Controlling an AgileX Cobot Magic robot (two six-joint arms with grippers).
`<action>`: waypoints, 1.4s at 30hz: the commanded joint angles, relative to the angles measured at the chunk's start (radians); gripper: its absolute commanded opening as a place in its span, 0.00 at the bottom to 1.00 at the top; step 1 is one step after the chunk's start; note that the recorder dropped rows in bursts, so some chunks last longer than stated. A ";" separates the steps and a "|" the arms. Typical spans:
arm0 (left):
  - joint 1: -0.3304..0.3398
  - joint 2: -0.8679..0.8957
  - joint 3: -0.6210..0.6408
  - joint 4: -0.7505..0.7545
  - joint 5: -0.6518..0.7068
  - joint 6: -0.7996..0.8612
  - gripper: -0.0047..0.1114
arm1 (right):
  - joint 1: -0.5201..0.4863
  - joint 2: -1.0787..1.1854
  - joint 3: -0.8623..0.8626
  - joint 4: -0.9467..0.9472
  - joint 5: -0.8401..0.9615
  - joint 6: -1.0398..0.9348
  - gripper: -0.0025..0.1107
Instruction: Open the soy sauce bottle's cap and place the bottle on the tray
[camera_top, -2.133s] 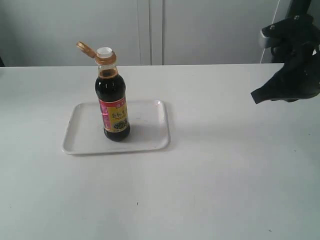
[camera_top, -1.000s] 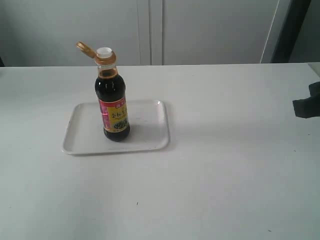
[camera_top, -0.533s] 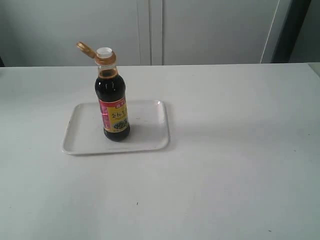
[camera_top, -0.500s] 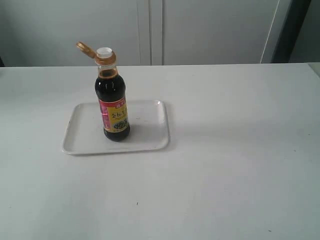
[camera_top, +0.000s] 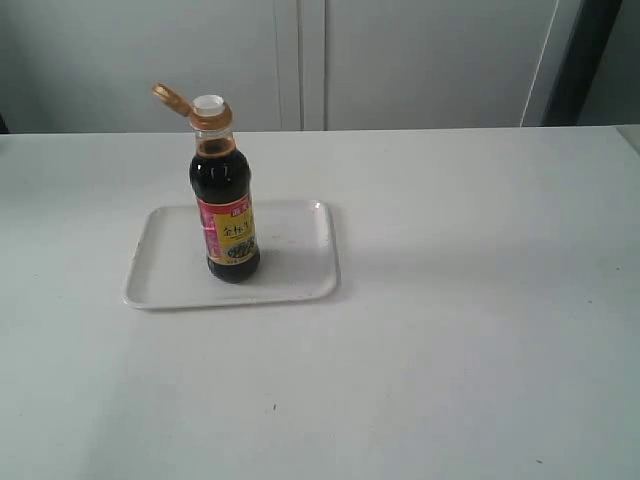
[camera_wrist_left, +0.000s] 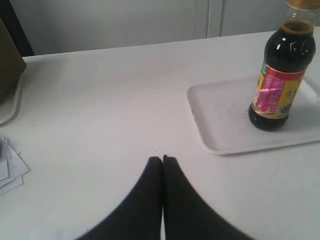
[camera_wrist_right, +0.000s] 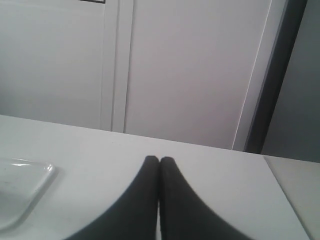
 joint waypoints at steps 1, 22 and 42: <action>0.003 -0.033 0.024 -0.016 -0.010 -0.010 0.04 | -0.003 -0.024 0.029 0.018 0.006 0.004 0.02; 0.003 -0.033 0.026 -0.016 -0.017 -0.007 0.04 | -0.003 -0.024 0.029 0.020 0.012 0.004 0.02; 0.092 -0.230 0.324 -0.070 -0.101 0.055 0.04 | -0.003 -0.024 0.029 0.020 0.012 0.004 0.02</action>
